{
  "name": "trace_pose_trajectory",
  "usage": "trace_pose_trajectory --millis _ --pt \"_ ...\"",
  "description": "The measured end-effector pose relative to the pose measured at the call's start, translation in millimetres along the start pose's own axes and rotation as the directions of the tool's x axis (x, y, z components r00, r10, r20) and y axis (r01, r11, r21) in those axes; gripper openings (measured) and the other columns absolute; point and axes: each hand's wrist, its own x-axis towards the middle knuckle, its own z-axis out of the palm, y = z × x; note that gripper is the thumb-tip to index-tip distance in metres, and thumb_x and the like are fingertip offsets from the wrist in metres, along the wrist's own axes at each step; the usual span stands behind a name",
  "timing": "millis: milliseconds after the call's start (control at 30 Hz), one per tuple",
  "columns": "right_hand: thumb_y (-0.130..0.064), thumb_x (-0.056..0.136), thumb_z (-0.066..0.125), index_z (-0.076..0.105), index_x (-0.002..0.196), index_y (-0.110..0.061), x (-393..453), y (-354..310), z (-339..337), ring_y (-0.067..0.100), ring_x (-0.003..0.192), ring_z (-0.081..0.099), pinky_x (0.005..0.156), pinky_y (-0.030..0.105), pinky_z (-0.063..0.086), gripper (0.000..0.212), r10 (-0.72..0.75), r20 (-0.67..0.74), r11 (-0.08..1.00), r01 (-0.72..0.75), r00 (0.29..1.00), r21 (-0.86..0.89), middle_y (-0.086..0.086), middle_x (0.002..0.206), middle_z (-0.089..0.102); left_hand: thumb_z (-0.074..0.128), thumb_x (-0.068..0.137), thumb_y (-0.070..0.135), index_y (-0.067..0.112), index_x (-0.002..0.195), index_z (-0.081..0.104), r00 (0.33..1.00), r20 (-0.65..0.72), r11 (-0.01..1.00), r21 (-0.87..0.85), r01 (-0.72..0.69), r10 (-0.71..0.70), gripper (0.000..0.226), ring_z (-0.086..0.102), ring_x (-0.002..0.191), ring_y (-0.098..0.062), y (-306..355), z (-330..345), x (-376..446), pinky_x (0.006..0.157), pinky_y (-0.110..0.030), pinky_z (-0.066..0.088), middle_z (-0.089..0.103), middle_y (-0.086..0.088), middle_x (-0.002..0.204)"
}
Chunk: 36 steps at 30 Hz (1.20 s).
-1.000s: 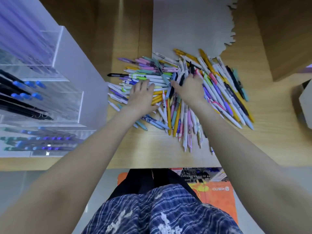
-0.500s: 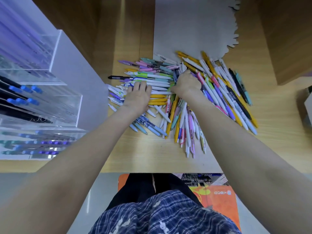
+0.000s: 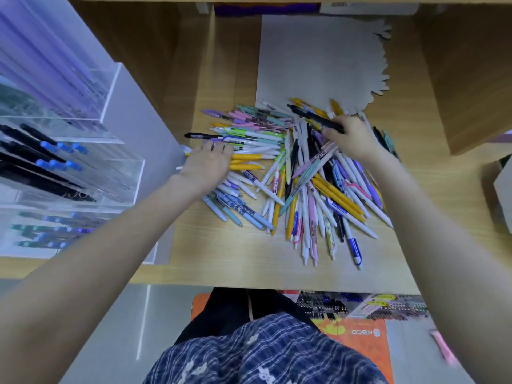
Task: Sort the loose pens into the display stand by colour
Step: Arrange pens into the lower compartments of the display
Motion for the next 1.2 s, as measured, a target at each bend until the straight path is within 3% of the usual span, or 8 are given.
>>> trace_pose_trajectory --millis 67,200,367,467,567,733,933,1200 --pt "-0.017 0.099 0.041 0.044 0.088 -0.006 -3 6 4 0.027 0.068 0.047 0.055 0.023 0.034 0.016 0.005 -0.010 0.999 -0.006 1.000 -0.039 0.008 0.066 0.047 0.042 0.090 0.000 -0.002 0.129 0.031 0.999 0.001 0.998 -0.051 0.033 -0.033 0.041 0.043 0.116 -0.035 -1 -1 -5 0.087 -0.039 0.036 0.043 -0.021 0.128" --pt "-0.019 0.100 0.039 0.051 0.101 0.000 -2 18 21 0.036 0.107 0.050 0.092 0.050 0.038 0.023 0.059 0.014 0.987 -0.056 0.998 -0.149 0.021 0.098 0.061 0.045 0.085 -0.010 0.000 0.130 0.031 0.999 0.005 0.987 -0.149 0.052 -0.052 0.048 0.053 0.102 -0.035 1 -1 -12 0.061 -0.036 0.033 0.043 -0.019 0.125" --pt "-0.011 0.099 0.038 0.050 0.097 -0.010 -20 -1 18 0.012 0.060 0.047 0.052 0.013 0.035 0.012 -0.058 -0.155 0.991 0.075 0.986 0.107 -0.005 0.071 0.052 0.043 0.094 0.004 -0.002 0.122 0.037 0.992 0.012 0.858 -0.500 0.114 -0.125 0.029 0.057 0.088 -0.037 3 -4 -19 0.060 -0.035 0.035 0.053 -0.022 0.107" --pt "-0.011 0.099 0.038 0.048 0.089 -0.012 -44 -29 16 0.003 0.051 0.041 0.047 0.015 0.028 0.014 -0.122 -0.089 0.965 0.139 0.989 0.222 -0.002 0.069 0.049 0.045 0.096 0.012 0.005 0.113 0.041 0.979 0.079 0.404 -0.903 0.149 -0.186 0.018 0.058 0.076 -0.026 6 -17 -35 0.059 -0.026 0.043 0.060 -0.007 0.092" --pt "-0.016 0.101 0.037 0.040 0.078 -0.015 -77 -54 29 0.002 0.042 0.032 0.044 0.016 0.027 0.023 -0.113 0.117 0.848 0.035 0.987 0.529 -0.001 0.063 0.041 0.045 0.097 0.014 0.014 0.107 0.045 0.974 0.136 -0.083 -0.989 0.123 -0.180 0.010 0.058 0.076 -0.012 12 -29 -66 0.078 -0.030 0.048 0.059 0.004 0.082" --pt "-0.022 0.102 0.034 0.047 0.079 -0.015 -116 -94 50 0.009 0.048 0.024 0.042 0.017 0.022 0.027 -0.155 0.231 0.735 -0.044 0.960 0.677 0.000 0.063 0.030 0.052 0.091 0.004 0.014 0.084 0.047 0.964 0.144 -0.497 -0.868 0.015 -0.224 0.014 0.045 0.047 -0.003 15 -38 -109 0.046 -0.016 0.039 0.046 0.010 0.057" --pt "-0.018 0.099 0.041 0.051 0.089 -0.003 -139 -161 71 0.007 0.050 0.031 0.046 0.017 0.027 0.021 -0.335 0.169 0.743 0.150 0.927 0.653 0.008 0.068 0.033 0.059 0.084 0.002 0.011 0.078 0.053 0.929 0.052 -0.610 -0.767 -0.198 -0.366 0.012 0.045 0.046 -0.005 -15 -60 -156 0.044 -0.016 0.038 0.048 0.008 0.053" --pt "-0.020 0.099 0.040 0.056 0.095 -0.008 -175 -297 121 0.007 0.068 0.050 0.064 0.026 0.037 0.020 -0.540 -0.021 0.811 0.527 0.841 0.256 -0.001 0.076 0.057 0.065 0.081 0.011 0.011 0.078 0.057 0.833 0.058 -0.641 -0.670 -0.376 -0.550 0.008 0.047 0.043 -0.007 -106 -62 -256 0.041 -0.017 0.038 0.052 0.001 0.053"
